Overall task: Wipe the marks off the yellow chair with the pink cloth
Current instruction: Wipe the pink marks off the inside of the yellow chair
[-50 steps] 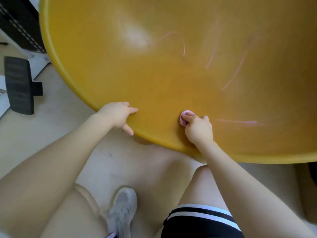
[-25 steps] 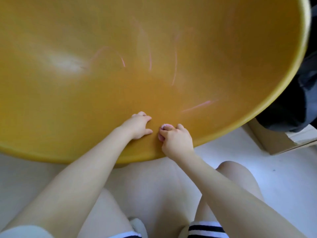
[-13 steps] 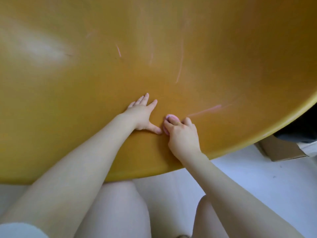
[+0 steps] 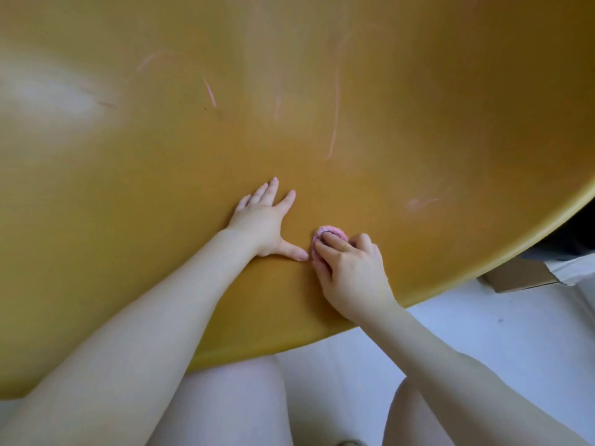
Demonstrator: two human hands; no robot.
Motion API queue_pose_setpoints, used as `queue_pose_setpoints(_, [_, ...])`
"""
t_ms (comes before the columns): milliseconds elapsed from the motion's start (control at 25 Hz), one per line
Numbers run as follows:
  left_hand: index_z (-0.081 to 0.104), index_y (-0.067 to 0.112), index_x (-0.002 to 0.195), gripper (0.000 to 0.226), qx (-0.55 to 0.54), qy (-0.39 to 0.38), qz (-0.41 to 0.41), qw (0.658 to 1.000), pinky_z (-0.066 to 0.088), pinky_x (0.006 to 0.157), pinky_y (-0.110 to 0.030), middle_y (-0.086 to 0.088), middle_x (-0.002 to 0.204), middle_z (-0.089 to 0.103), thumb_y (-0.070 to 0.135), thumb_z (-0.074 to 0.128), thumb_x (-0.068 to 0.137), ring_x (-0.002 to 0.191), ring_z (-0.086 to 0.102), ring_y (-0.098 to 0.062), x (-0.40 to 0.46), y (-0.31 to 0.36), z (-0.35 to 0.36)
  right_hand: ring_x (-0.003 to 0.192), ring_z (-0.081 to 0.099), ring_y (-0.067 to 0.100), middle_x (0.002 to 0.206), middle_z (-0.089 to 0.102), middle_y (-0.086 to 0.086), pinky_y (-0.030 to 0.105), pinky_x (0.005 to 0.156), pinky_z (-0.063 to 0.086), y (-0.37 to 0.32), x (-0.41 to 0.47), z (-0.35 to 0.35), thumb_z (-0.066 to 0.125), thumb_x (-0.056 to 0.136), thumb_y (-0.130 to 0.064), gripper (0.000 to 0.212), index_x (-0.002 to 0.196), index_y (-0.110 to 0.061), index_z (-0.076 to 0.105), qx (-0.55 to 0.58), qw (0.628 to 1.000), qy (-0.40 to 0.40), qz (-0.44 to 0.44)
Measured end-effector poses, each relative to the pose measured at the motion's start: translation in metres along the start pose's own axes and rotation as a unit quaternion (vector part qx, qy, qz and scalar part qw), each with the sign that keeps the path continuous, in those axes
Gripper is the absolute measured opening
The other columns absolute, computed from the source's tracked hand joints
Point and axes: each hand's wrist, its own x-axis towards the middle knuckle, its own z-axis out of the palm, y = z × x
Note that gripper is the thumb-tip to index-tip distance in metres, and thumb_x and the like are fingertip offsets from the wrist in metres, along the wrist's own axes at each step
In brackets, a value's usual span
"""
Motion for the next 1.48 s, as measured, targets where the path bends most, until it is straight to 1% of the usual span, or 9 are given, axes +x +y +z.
queue_pose_setpoints(120, [-0.007, 0.03, 0.149, 0.122, 0.001, -0.007, 0.0, 1.0, 0.001, 0.118, -0.037, -0.004, 0.156, -0.022, 0.072, 0.066, 0.06, 0.146, -0.012, -0.019, 0.0, 0.002, -0.002, 0.072, 0.05, 0.028, 0.09, 0.07, -0.014, 0.029, 0.06, 0.028, 0.027, 0.021, -0.013, 0.053, 0.083, -0.023, 0.018, 0.071, -0.026, 0.066, -0.051, 0.999, -0.011, -0.011])
queue_pose_setpoints(360, [-0.008, 0.029, 0.149, 0.126, 0.007, -0.013, 0.001, 1.0, 0.002, 0.118, -0.038, -0.005, 0.155, -0.024, 0.071, 0.068, 0.058, 0.146, -0.013, -0.02, 0.005, 0.001, -0.006, 0.105, 0.037, 0.03, 0.11, 0.058, 0.0, 0.036, 0.083, 0.029, 0.06, 0.077, -0.026, 0.044, 0.08, -0.002, 0.032, 0.1, -0.018, 0.063, -0.141, 0.965, -0.078, 0.207])
queue_pose_setpoints(600, [-0.01, 0.023, 0.149, 0.132, 0.012, -0.032, -0.005, 0.999, 0.005, 0.118, -0.039, -0.011, 0.155, -0.024, 0.068, 0.072, 0.057, 0.145, -0.012, -0.025, 0.008, 0.009, -0.013, 0.063, 0.047, 0.024, 0.085, 0.07, -0.012, 0.031, 0.057, 0.043, -0.019, 0.013, -0.006, 0.028, 0.067, -0.015, 0.04, 0.072, -0.021, 0.067, -0.015, 0.999, -0.037, 0.026])
queue_pose_setpoints(720, [-0.014, 0.024, 0.148, 0.133, 0.019, -0.046, -0.014, 0.999, 0.006, 0.118, -0.039, -0.01, 0.154, -0.026, 0.068, 0.072, 0.058, 0.145, -0.013, -0.026, 0.008, 0.013, -0.018, 0.06, 0.035, 0.019, 0.088, 0.07, -0.018, 0.025, 0.051, 0.028, 0.012, 0.013, -0.013, 0.029, 0.075, -0.018, 0.041, 0.072, -0.028, 0.068, -0.055, 0.998, -0.026, -0.015])
queue_pose_setpoints(840, [-0.015, 0.027, 0.148, 0.13, 0.01, -0.054, -0.015, 0.998, 0.004, 0.118, -0.038, -0.008, 0.153, -0.028, 0.068, 0.07, 0.06, 0.145, -0.016, -0.024, 0.005, 0.01, -0.016, 0.068, 0.031, 0.02, 0.1, 0.069, -0.014, 0.03, 0.058, 0.023, 0.072, 0.04, -0.036, 0.039, 0.077, -0.009, 0.033, 0.072, -0.026, 0.067, -0.099, 0.992, -0.007, 0.079])
queue_pose_setpoints(1000, [-0.007, 0.024, 0.15, 0.115, -0.014, -0.033, -0.041, 0.999, 0.005, 0.117, -0.041, -0.01, 0.156, -0.021, 0.07, 0.062, 0.069, 0.145, -0.009, -0.029, 0.013, 0.022, -0.019, 0.093, 0.041, 0.029, 0.12, 0.057, -0.004, 0.034, 0.07, 0.032, 0.092, 0.068, -0.044, 0.044, 0.078, 0.003, 0.037, 0.101, -0.019, 0.063, -0.134, 0.972, -0.058, 0.182])
queue_pose_setpoints(1120, [0.002, 0.014, 0.151, 0.108, -0.008, 0.003, -0.036, 0.999, 0.008, 0.117, -0.039, -0.009, 0.158, -0.013, 0.066, 0.058, 0.075, 0.146, -0.004, -0.027, 0.028, 0.038, -0.028, 0.099, 0.039, 0.027, 0.13, 0.051, -0.006, 0.034, 0.075, 0.03, 0.056, 0.059, -0.029, 0.042, 0.078, -0.001, 0.049, 0.121, -0.021, 0.053, -0.096, 0.985, -0.143, 0.025])
queue_pose_setpoints(1280, [-0.003, 0.015, 0.15, 0.114, -0.013, -0.006, 0.023, 1.0, 0.01, 0.118, -0.036, -0.003, 0.157, -0.019, 0.058, 0.067, 0.072, 0.146, -0.009, -0.018, 0.042, 0.036, -0.03, 0.085, 0.033, 0.023, 0.132, 0.052, -0.01, 0.032, 0.067, 0.023, 0.06, 0.05, -0.03, 0.037, 0.089, -0.007, 0.039, 0.119, -0.023, 0.056, -0.025, 0.977, -0.18, -0.111])
queue_pose_setpoints(1480, [-0.006, 0.018, 0.15, 0.117, -0.027, -0.002, 0.021, 0.999, 0.013, 0.118, -0.035, 0.001, 0.156, -0.02, 0.058, 0.069, 0.07, 0.146, -0.009, -0.015, 0.042, 0.034, -0.027, 0.081, 0.034, 0.026, 0.104, 0.063, -0.004, 0.033, 0.063, 0.025, 0.127, 0.069, -0.058, 0.033, 0.076, -0.001, 0.033, 0.084, -0.022, 0.058, -0.113, 0.986, -0.042, 0.112])
